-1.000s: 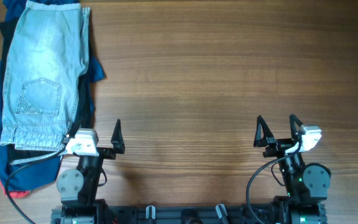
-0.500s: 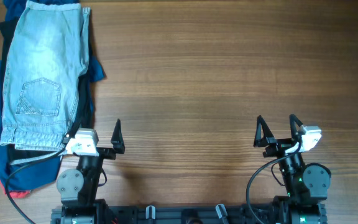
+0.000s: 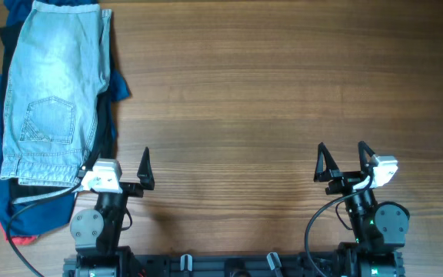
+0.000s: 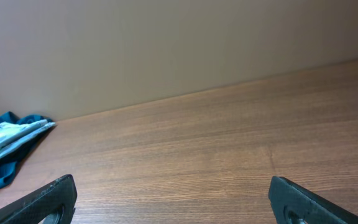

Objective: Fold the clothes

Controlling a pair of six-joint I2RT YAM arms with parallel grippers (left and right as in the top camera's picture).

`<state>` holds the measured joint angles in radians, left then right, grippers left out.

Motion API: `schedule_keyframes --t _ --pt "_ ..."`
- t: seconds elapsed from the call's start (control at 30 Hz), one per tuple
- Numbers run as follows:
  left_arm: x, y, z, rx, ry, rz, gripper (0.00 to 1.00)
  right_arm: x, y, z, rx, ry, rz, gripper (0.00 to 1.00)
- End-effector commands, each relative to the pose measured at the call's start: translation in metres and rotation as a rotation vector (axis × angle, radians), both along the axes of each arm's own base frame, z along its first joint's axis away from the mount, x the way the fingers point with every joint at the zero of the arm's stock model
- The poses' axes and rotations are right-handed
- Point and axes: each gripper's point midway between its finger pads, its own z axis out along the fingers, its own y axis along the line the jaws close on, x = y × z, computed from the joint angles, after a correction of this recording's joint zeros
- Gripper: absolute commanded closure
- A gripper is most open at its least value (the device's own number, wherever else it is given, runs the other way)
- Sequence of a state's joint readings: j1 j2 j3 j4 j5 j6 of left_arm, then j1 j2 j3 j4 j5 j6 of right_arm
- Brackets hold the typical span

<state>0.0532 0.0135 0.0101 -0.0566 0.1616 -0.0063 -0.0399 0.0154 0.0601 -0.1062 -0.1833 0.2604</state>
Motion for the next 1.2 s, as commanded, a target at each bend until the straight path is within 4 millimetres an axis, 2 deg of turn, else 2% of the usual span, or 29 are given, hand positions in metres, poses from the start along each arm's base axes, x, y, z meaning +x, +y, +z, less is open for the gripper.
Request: schedule_keyframes --t 0.0,1.17 --pt "-0.0003 -0.0001 -0.0017 -0.010 0.003 -0.002 0.00 -0.0008 0.0039 0.0007 0.005 -0.009 0.021 0.00" --pt "-0.0003 0.0000 -0.0017 -0.010 0.003 -0.002 0.00 -0.0011 0.0057 0.0009 0.006 -0.010 0.031 0.00"
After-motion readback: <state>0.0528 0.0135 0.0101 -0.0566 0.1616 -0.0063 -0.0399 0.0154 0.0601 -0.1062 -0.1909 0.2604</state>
